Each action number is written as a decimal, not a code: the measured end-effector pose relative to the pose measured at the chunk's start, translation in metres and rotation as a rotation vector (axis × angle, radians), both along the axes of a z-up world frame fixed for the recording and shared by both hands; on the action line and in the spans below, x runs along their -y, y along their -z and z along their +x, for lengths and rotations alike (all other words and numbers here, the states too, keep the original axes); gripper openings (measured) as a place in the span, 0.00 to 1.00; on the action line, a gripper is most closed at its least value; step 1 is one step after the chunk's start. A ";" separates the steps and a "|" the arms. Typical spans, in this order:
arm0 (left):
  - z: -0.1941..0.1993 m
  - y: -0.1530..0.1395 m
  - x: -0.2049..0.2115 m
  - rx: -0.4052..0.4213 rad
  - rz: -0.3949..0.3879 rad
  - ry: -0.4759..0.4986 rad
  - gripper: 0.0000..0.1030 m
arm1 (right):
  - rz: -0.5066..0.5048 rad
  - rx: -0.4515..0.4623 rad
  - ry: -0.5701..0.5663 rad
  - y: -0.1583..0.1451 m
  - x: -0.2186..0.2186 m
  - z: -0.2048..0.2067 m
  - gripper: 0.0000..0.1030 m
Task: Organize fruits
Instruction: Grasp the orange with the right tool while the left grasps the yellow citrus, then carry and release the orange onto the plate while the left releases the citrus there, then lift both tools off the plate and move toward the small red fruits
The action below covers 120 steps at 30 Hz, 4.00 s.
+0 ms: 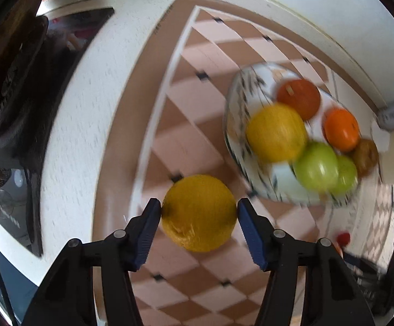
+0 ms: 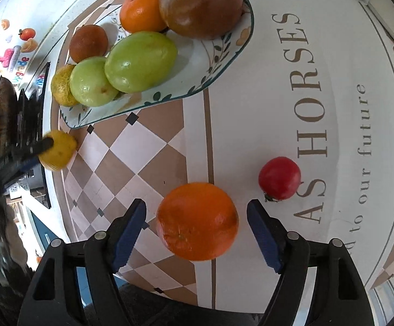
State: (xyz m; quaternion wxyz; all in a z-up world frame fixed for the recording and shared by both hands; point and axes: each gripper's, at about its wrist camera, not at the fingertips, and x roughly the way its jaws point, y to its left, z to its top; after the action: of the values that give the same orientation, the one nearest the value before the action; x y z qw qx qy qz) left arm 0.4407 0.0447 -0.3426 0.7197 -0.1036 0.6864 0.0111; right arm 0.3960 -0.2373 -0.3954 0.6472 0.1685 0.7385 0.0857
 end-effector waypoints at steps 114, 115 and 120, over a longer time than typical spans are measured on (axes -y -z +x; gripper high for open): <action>0.060 -0.060 0.042 0.134 0.212 0.149 0.89 | -0.261 0.272 -0.080 -0.087 -0.050 0.093 0.94; 0.054 -0.061 0.045 0.139 0.209 0.154 0.89 | -0.267 0.278 -0.077 -0.090 -0.049 0.086 0.94; 0.026 -0.074 0.056 0.170 0.214 0.172 0.89 | -0.297 0.321 -0.054 -0.110 -0.042 0.053 0.94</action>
State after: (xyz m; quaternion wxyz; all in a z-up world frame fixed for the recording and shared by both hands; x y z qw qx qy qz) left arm 0.4671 -0.0113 -0.2691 0.7805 0.0322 0.6242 0.0134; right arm 0.4487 -0.1953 -0.2850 0.7717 0.0356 0.6347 0.0190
